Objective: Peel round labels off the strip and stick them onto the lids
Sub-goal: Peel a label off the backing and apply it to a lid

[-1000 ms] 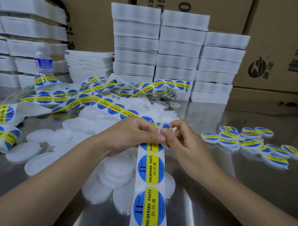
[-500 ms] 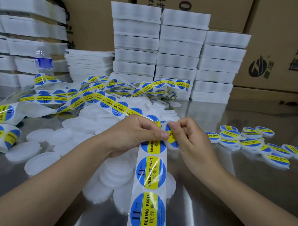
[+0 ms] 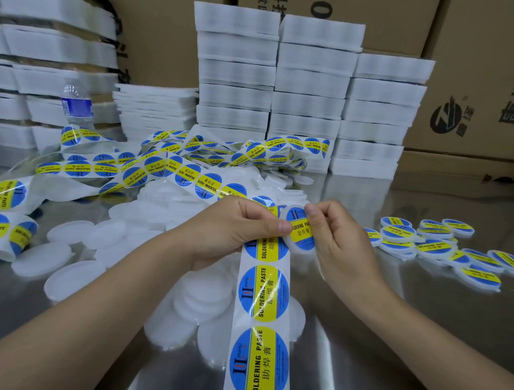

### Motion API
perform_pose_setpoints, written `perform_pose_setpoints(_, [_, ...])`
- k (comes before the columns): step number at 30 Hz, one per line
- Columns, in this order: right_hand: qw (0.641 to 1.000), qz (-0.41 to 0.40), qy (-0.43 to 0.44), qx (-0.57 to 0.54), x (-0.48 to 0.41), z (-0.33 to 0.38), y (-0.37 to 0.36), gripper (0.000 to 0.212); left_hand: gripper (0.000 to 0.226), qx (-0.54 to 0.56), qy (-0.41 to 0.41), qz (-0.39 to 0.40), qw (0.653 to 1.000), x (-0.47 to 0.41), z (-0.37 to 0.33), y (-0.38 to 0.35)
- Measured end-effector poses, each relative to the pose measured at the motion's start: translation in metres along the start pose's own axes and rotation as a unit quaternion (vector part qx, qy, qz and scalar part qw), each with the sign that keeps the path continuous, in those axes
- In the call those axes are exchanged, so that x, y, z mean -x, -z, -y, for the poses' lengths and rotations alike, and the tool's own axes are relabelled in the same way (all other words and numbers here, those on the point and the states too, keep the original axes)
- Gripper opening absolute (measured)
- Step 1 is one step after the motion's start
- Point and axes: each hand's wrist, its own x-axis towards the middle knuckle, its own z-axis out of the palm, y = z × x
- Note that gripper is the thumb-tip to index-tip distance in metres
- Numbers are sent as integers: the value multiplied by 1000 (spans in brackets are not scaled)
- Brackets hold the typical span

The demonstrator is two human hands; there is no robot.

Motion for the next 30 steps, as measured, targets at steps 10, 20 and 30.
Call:
perform_pose_setpoints(10, [999, 37, 1, -22, -1, -2, 2, 17, 35, -3, -16, -57, 998, -4, 0, 5])
perform_pose_setpoints(20, [995, -15, -41, 84, -18, -20, 15, 44, 22, 4, 19, -109, 994, -6, 1, 11])
perform_pose_setpoints(30, [805, 41, -252, 536, -43, -80, 58, 63, 50, 176, 14, -300, 937, -9, 2, 35])
